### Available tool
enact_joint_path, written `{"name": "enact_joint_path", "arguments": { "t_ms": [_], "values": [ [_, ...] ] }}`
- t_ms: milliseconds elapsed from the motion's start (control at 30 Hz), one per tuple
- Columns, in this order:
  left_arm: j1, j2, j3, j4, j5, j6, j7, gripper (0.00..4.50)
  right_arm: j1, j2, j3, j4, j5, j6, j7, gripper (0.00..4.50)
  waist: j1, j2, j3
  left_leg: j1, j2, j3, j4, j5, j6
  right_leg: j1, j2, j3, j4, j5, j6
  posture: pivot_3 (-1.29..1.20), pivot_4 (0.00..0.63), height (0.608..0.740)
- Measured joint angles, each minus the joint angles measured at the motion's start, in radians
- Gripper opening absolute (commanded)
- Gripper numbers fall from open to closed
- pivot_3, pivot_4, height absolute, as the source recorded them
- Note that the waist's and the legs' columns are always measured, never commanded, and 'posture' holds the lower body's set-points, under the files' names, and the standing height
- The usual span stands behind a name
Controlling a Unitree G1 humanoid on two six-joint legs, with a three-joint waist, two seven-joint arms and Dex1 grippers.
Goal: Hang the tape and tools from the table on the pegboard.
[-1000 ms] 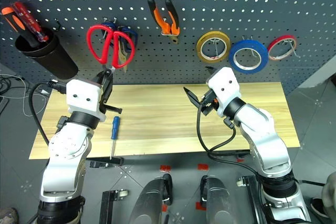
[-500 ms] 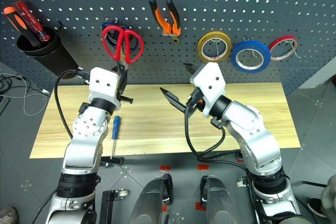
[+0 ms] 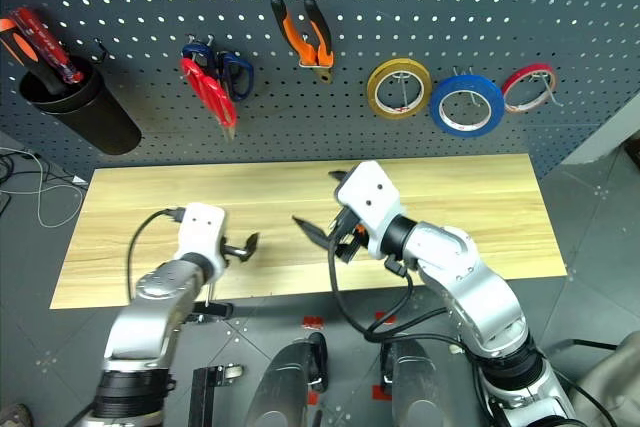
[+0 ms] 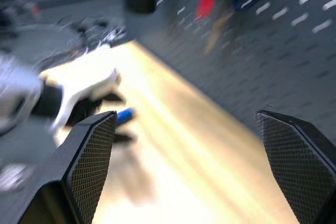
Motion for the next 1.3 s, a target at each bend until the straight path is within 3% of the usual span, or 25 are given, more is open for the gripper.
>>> {"name": "enact_joint_path", "arguments": {
  "t_ms": [133,400,567,867,1067,1300],
  "values": [
    [-0.067,0.046,0.058,0.11,-0.072,0.132,-0.055,4.48,-0.012,0.021,0.02,-0.016,0.031,0.098,-0.009,4.5,0.008,0.0,0.0,0.0,-0.001,0.0,0.0,0.0,0.0,0.0,0.0,0.001,0.0,-0.002,0.004,-0.03,0.378,0.74],
    [-0.172,0.068,0.012,0.323,-0.111,0.191,-0.126,4.48,-0.114,0.004,0.043,-0.018,0.059,0.138,0.029,4.5,0.016,-0.001,0.003,0.0,0.0,0.0,-0.001,0.0,0.0,-0.001,0.0,0.0,0.0,0.0,0.0,-0.04,0.377,0.74],
    [-0.205,0.098,-0.003,0.377,-0.113,0.18,-0.144,3.37,-0.125,-0.007,0.047,-0.017,0.069,0.137,0.052,4.5,0.016,-0.001,0.003,0.0,-0.001,0.001,-0.001,0.0,0.0,0.0,-0.001,0.001,-0.001,0.0,0.0,-0.04,0.361,0.74],
    [-0.155,0.102,0.011,0.302,-0.151,0.191,-0.161,0.55,-0.138,-0.048,0.042,0.007,0.07,0.119,0.094,4.5,0.015,-0.002,0.002,0.0,0.0,0.0,-0.001,0.0,0.0,0.0,-0.001,0.0,-0.001,0.0,-0.001,-0.04,0.318,0.74],
    [0.015,0.102,0.038,0.071,-0.092,-0.07,-0.079,0.5,-0.116,-0.042,0.018,0.002,0.068,0.069,0.084,4.5,0.012,-0.003,0.001,0.0,0.0,0.001,-0.002,0.0,0.0,0.0,-0.001,0.0,-0.002,0.0,-0.001,-0.03,0.312,0.74],
    [0.193,0.045,0.157,-0.226,-0.066,-0.34,0.018,0.5,-0.112,0.069,-0.102,-0.031,0.093,0.112,-0.029,4.5,0.018,-0.005,0.0,0.0,0.0,0.0,-0.002,0.0,0.0,0.0,-0.001,-0.002,-0.001,0.0,-0.001,0.02,0.294,0.74]
  ]
}}
